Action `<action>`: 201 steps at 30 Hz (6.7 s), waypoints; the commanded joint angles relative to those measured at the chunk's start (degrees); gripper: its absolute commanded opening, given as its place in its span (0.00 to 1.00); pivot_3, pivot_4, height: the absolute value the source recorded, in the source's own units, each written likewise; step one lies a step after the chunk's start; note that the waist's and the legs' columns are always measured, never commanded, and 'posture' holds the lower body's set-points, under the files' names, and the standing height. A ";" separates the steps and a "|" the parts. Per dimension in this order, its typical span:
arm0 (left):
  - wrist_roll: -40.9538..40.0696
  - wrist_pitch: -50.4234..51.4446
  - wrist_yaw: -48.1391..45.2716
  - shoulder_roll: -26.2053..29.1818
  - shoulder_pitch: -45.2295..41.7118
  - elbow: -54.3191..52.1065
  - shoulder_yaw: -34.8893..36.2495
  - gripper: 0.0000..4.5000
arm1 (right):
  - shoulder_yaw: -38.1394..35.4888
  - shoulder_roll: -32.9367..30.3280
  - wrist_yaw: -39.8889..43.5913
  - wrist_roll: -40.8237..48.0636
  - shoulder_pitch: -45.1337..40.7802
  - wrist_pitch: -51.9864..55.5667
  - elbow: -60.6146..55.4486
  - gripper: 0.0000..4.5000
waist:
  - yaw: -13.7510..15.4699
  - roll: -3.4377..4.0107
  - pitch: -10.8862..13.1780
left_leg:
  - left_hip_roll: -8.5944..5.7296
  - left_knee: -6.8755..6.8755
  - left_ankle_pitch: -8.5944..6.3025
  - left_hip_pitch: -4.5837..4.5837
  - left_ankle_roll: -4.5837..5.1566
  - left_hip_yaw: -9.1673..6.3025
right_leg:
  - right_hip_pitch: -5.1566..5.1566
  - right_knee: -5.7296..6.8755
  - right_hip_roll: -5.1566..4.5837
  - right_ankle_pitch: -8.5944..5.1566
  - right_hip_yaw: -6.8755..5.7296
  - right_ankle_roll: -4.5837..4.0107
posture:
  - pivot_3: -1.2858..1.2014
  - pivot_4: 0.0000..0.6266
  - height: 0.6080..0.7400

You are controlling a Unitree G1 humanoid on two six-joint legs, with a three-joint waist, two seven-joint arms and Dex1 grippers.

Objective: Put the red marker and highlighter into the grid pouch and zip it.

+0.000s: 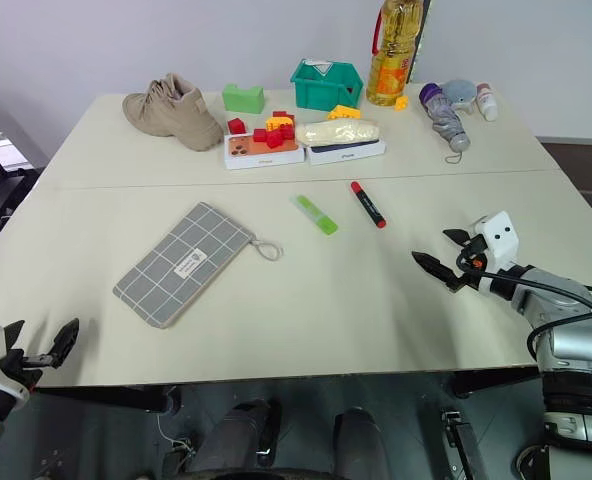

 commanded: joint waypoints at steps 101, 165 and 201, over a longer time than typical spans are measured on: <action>22.26 -32.23 -5.69 5.07 -19.73 1.05 -35.84 0.00 | 21.66 25.22 -14.14 -6.95 -20.58 20.63 -14.00 0.99 | -1.44 -0.02 -0.12 | -0.01 -0.71 0.21 0.25 -0.30 -0.07 | -0.48 0.36 0.33 0.15 0.10 -0.10 | 0.52 0.24 0.99; 26.02 -24.13 2.52 -0.44 -24.00 4.80 -32.90 0.00 | 24.16 26.10 -22.83 -16.88 -31.12 15.37 12.64 0.76 | -1.46 -0.07 -0.11 | -0.03 -0.67 0.24 0.25 -0.35 -0.11 | -0.44 0.33 0.37 0.15 0.11 -0.11 | 0.52 0.24 0.99; 21.96 -27.27 -2.71 -5.60 -32.12 10.47 -38.49 0.00 | 16.62 5.48 -5.61 -2.15 -17.56 27.37 -26.92 0.20 | -1.18 -0.08 -0.10 | -0.04 -0.49 0.24 0.13 -0.34 -0.15 | -0.41 0.34 0.36 0.15 0.07 -0.09 | 0.52 0.24 0.99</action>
